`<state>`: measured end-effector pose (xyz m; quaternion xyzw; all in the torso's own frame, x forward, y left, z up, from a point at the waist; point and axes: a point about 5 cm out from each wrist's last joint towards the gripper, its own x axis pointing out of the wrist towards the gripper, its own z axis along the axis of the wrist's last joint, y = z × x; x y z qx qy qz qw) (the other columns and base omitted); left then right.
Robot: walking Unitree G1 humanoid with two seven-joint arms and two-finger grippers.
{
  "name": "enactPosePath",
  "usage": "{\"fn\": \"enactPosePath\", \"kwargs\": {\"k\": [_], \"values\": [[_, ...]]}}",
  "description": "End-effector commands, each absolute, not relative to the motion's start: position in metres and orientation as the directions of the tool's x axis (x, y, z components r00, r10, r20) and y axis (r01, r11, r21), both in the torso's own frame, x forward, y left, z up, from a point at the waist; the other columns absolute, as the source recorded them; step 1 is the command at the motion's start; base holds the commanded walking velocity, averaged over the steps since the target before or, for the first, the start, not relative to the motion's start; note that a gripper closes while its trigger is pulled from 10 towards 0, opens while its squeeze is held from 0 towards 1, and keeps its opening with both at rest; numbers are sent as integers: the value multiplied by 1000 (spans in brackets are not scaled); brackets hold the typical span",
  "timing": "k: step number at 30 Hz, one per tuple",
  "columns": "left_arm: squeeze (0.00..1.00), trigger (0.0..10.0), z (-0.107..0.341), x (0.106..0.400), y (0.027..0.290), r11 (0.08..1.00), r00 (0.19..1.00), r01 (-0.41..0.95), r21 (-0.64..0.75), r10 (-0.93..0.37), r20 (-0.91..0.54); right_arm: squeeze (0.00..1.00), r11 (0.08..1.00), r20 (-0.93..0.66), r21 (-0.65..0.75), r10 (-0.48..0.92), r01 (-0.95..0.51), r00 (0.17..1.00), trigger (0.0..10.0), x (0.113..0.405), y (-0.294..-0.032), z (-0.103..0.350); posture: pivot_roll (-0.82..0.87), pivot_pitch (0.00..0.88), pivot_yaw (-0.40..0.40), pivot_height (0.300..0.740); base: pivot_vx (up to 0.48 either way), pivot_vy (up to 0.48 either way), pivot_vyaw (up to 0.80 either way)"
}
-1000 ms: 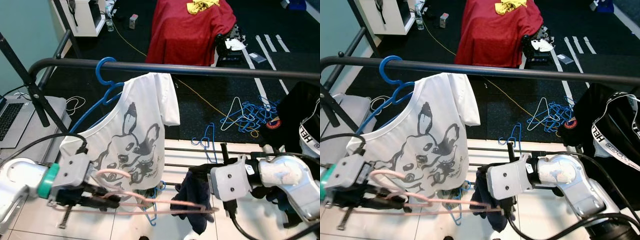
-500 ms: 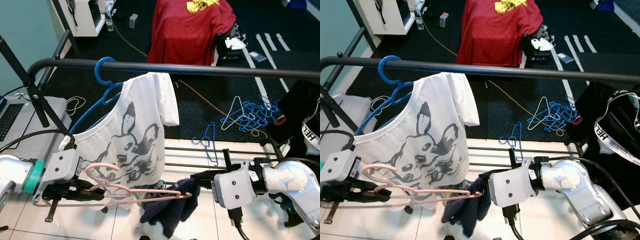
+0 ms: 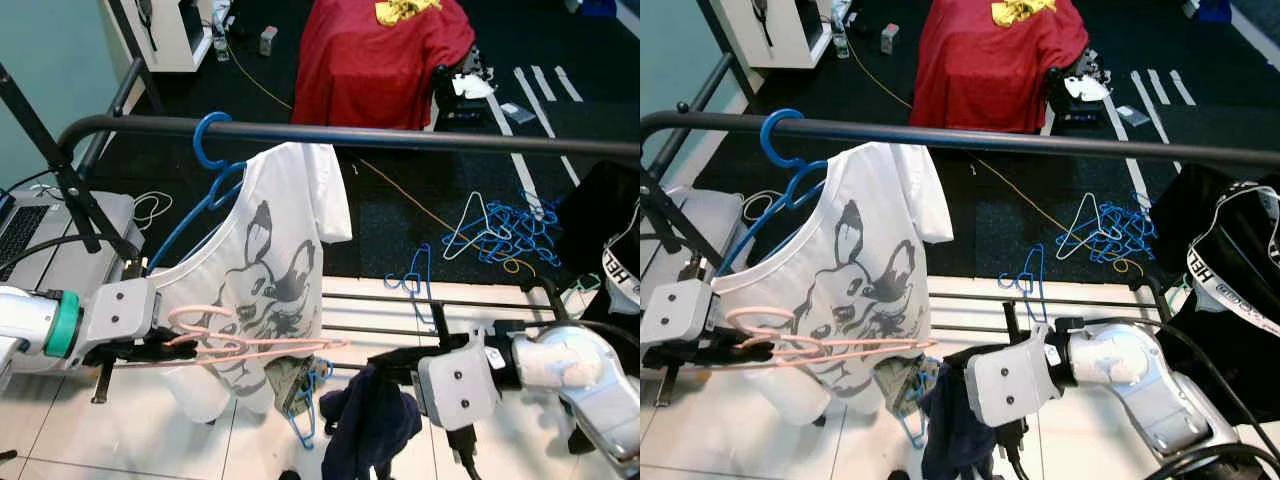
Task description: Hang hanger
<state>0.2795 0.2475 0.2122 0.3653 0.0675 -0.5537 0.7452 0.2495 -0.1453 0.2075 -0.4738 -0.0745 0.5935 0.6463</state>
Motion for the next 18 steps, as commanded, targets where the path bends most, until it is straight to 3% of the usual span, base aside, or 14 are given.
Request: {"fn": "enactPosePath", "kwargs": {"k": [1, 5, 10, 18], "values": [[0, 10000, 208, 277, 245, 109, 352, 890, 443, -783, -513, 0, -189, -457, -697, 860, -691, 226, 10000, 243, -135, 209, -212, 190, 128, 740, 0, 0, 0], [0, 10000, 206, 267, 248, 69, 285, 920, 387, -795, -536, 0, -208, -463, -693, 862, -691, 205, 10000, 242, -133, 208, -200, 184, 119, 740, 0, 0, 0], [0, 10000, 206, 262, 251, 56, 256, 933, 355, -797, -547, 0, -210, -468, -691, 859, -691, 207, 10000, 242, -134, 207, -196, 183, 119, 740, 0, 0, 0], [0, 10000, 204, 249, 248, 22, 163, 965, 260, -828, -537, 0, -198, -481, -692, 844, -694, 238, 10000, 249, -142, 205, -196, 179, 115, 740, 0, 0, 0]]}}
